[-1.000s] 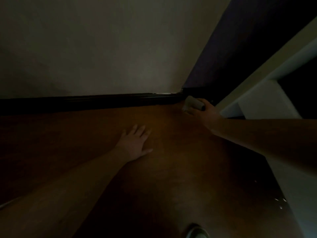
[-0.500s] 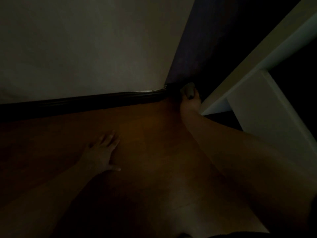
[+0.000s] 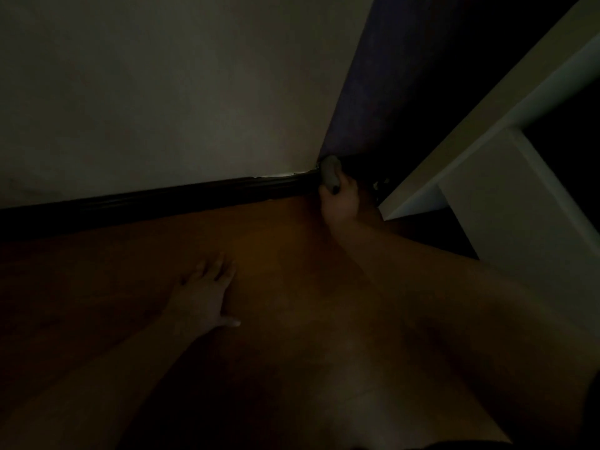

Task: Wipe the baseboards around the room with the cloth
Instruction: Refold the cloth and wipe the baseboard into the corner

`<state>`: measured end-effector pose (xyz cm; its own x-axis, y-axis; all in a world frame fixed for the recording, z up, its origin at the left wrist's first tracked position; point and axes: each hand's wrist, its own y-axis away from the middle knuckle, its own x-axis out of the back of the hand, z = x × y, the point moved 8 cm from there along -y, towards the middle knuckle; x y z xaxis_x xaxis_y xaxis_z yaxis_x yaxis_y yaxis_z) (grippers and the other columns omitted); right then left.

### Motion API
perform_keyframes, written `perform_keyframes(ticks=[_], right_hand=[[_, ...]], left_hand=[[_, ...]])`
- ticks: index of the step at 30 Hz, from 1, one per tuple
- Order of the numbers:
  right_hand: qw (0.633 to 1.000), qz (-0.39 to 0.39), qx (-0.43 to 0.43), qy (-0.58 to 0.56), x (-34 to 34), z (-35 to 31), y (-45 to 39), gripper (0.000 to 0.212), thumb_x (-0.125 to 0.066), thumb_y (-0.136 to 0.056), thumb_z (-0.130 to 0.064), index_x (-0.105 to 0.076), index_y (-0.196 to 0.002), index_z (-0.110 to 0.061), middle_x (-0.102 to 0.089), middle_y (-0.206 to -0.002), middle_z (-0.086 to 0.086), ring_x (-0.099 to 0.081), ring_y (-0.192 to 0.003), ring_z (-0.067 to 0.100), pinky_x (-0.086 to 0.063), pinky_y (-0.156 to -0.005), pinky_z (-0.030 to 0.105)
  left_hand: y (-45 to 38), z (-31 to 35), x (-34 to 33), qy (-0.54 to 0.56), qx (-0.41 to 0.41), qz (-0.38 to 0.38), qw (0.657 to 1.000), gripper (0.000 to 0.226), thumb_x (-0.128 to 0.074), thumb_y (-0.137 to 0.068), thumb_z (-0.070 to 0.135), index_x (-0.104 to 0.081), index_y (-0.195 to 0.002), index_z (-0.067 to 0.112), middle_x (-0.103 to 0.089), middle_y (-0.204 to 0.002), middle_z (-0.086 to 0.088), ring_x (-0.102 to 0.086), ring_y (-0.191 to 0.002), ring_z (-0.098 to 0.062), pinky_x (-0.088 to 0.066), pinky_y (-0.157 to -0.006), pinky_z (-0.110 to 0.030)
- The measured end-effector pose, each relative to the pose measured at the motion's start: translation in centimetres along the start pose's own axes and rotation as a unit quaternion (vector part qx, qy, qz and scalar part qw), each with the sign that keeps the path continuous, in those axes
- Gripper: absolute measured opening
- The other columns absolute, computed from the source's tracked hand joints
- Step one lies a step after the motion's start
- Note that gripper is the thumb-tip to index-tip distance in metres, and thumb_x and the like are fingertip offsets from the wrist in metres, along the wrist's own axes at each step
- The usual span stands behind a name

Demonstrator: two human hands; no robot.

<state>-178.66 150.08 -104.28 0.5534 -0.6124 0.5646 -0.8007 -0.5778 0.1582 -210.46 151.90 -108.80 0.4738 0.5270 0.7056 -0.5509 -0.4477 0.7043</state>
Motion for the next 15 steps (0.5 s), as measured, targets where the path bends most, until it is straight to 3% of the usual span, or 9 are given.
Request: perform_keyframes(ticks=[2, 5, 9, 15], right_hand=[[0.999, -0.029, 0.019, -0.013, 0.2, -0.3, 0.2, 0.057, -0.056, -0.094, -0.015, -0.04, -0.149, -0.02, -0.041, -0.147, 0.012, -0.046, -0.129, 0.027, -0.036, -0.108, 0.029], [0.997, -0.07, 0.03, -0.013, 1.6, 0.3, -0.3, 0.05, -0.054, -0.091, -0.02, -0.051, -0.141, -0.018, -0.056, -0.136, 0.009, -0.053, -0.121, 0.023, -0.04, -0.108, 0.037], [0.999, -0.003, -0.015, -0.051, 3.2, 3.0, 0.4, 0.05, -0.056, -0.091, -0.021, -0.048, -0.14, -0.022, -0.058, -0.131, 0.006, -0.054, -0.121, 0.023, -0.041, -0.107, 0.04], [0.976, 0.071, -0.119, -0.17, 2.5, 5.0, -1.2, 0.053, -0.046, -0.102, -0.017, -0.03, -0.152, -0.019, -0.039, -0.15, 0.012, -0.039, -0.136, 0.029, -0.028, -0.116, 0.038]], left_hand=[[-0.1, 0.1, -0.1, -0.002, 0.004, 0.0, 1.0, 0.12, -0.064, -0.077, 0.072, 0.015, -0.156, 0.029, 0.029, -0.161, -0.001, 0.012, -0.151, -0.032, -0.017, -0.118, -0.059], [-0.1, 0.0, -0.1, -0.008, -0.002, 0.0, 1.0, 0.119, -0.062, -0.077, 0.074, 0.015, -0.156, 0.029, 0.029, -0.161, -0.002, 0.011, -0.151, -0.032, -0.018, -0.119, -0.058], [-0.1, -0.2, -0.1, -0.008, -0.003, 0.005, 1.0, 0.119, -0.062, -0.076, 0.074, 0.014, -0.156, 0.029, 0.029, -0.161, -0.001, 0.01, -0.151, -0.032, -0.018, -0.119, -0.057], [-0.1, -0.1, -0.2, -0.017, -0.005, 0.011, 1.0, 0.12, -0.061, -0.075, 0.076, 0.014, -0.156, 0.029, 0.027, -0.161, -0.001, 0.009, -0.151, -0.032, -0.02, -0.118, -0.057]])
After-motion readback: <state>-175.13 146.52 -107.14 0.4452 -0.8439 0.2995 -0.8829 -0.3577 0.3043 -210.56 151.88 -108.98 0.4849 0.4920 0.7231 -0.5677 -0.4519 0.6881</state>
